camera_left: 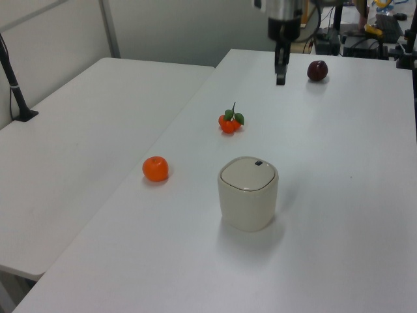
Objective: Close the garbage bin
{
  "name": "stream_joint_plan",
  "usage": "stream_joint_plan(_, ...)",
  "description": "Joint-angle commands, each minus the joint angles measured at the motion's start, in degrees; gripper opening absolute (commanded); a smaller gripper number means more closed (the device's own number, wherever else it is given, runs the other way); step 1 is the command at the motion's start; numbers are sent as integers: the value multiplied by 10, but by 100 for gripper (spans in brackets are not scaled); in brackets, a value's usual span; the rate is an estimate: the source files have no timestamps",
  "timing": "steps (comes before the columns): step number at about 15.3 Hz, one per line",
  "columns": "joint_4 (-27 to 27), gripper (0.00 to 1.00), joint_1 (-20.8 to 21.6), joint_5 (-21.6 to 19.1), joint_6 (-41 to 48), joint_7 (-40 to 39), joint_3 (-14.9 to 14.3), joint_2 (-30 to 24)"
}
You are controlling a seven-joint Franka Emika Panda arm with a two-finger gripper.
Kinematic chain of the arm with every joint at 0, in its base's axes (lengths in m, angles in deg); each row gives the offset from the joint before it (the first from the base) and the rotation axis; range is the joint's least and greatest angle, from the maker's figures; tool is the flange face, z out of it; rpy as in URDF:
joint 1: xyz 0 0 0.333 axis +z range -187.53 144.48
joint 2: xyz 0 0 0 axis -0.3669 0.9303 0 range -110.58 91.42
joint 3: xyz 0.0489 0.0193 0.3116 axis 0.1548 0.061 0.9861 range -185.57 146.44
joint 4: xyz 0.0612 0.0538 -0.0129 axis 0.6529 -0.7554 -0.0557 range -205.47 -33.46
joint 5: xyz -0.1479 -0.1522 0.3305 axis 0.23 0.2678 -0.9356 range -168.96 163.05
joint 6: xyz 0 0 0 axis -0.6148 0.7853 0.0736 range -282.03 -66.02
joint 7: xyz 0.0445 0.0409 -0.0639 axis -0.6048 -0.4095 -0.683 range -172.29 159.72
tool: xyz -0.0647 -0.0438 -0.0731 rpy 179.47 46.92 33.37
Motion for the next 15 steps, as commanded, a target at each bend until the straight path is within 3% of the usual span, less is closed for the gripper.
stream_joint_plan(1,-16,0,-54,2,58,23,2,-50)
stream_joint_plan(5,-21,3,-90,8,77,18,3,-70)
stream_joint_plan(6,-22,8,-93,8,78,19,3,-70)
stream_joint_plan(8,-26,27,-95,10,79,24,2,-72)
stream_joint_plan(9,-26,52,-101,10,78,20,3,-73)
stream_joint_plan(10,-26,91,-106,10,77,18,3,-73)
stream_joint_plan(11,-26,100,-108,15,77,17,3,-73)
stream_joint_plan(15,-25,100,-109,17,76,18,3,-73)
